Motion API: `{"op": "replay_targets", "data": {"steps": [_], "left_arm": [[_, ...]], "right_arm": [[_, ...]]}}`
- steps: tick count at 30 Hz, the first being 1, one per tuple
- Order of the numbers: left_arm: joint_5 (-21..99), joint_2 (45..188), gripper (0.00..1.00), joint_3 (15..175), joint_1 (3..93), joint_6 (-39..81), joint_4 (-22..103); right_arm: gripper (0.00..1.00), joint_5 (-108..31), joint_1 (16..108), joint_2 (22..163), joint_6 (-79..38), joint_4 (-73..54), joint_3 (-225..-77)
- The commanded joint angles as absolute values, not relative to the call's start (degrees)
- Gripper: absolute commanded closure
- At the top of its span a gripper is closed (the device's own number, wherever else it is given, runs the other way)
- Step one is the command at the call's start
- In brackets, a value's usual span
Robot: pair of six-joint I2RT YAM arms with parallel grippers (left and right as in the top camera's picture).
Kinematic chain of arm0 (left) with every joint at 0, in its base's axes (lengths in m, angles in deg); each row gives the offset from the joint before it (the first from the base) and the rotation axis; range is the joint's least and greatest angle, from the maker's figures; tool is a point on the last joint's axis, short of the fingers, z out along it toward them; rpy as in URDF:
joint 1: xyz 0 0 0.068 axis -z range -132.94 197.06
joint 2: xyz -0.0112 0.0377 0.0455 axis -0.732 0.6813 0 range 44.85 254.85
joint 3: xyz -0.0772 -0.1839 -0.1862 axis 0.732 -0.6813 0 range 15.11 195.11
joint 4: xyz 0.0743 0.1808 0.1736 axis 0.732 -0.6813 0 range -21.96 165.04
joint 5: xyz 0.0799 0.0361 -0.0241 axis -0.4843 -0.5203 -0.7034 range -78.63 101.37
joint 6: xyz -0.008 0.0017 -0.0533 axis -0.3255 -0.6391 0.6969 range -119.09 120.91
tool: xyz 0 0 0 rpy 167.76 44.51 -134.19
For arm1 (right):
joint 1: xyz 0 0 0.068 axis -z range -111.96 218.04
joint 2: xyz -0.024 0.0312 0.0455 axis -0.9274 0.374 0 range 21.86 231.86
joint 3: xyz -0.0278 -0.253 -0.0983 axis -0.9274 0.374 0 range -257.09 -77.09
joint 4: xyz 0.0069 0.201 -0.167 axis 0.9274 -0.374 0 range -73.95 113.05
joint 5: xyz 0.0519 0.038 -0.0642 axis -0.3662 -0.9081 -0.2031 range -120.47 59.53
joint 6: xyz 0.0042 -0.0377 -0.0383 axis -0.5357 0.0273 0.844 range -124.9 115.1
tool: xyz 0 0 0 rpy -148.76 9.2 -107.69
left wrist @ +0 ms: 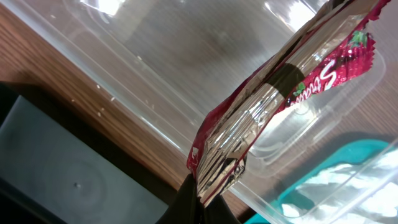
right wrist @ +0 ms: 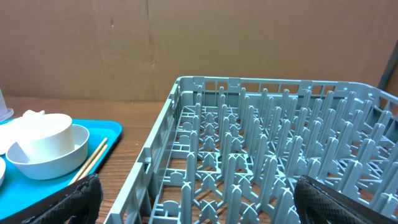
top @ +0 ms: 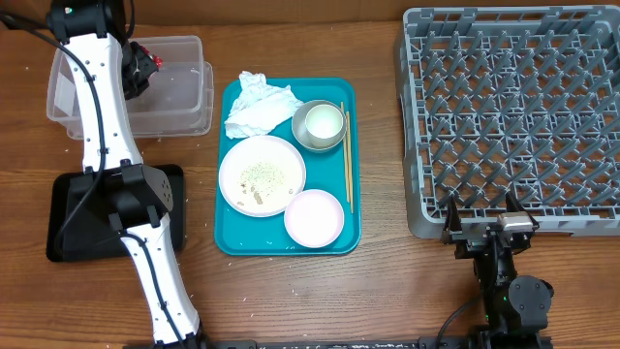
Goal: Sort waste into correct bins and load items into the dishwasher
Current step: 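Carry the wrapper left and release it into the clear bin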
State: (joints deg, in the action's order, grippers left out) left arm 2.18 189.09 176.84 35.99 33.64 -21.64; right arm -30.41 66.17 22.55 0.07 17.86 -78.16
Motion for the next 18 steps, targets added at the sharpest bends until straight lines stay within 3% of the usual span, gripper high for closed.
{"op": "replay_targets", "data": {"steps": [1,7,10,15,18], "left_arm": [[-1.41,188.48,0.96,176.84,35.05,37.9,-21.77],[-7.13,188.48,0.79,176.82,34.96,36.41,-21.77],[-7.66,188.48,0.39,176.82,34.96,36.44,-21.77],[-4.73,188.48,0.35,176.84,35.0,35.76,-21.77],[8.14,188.46,0.36,176.86,35.26,28.9,-21.56]], "right_arm": [[0.0,-30.15,66.41,22.09,0.51,18.21,-77.56],[0.0,-30.15,66.41,22.09,0.51,18.21,-77.56],[0.0,-30.15,66.41,22.09,0.51,18.21,-77.56],[0.0,-30.15,66.41,22.09,0.51,18.21,-77.56],[0.0,-30.15,66.41,22.09,0.51,18.21,-77.56]]}}
